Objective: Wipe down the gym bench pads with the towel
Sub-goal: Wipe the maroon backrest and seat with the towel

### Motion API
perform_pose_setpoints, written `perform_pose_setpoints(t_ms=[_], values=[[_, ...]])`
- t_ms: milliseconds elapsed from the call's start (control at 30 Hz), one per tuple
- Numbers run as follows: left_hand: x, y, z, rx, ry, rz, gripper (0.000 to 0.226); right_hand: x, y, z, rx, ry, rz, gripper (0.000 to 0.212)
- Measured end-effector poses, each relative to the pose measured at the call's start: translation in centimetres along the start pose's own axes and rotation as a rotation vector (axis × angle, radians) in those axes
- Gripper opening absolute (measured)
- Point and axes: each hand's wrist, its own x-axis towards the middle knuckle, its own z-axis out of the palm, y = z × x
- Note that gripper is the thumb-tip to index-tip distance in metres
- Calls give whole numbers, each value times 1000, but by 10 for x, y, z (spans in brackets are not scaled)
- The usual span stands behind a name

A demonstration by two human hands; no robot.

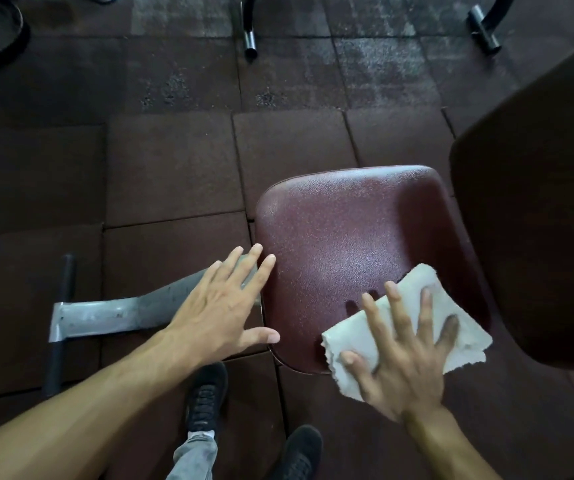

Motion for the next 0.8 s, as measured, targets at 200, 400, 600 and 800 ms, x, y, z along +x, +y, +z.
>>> perform_pose_setpoints(t_ms=[200,400,600,800], values=[[7,-31,1,108,9,114,117,9,-21,5,14,57,-11,82],[7,-33,-3,87,43,151,114,-3,0,1,37,62,-146,77],[8,-33,4,24,93,168,114,-8,9,7,-58,100,-270,77],[14,-45,10,14,99,74,128,6,-26,13,-15,130,-91,62]])
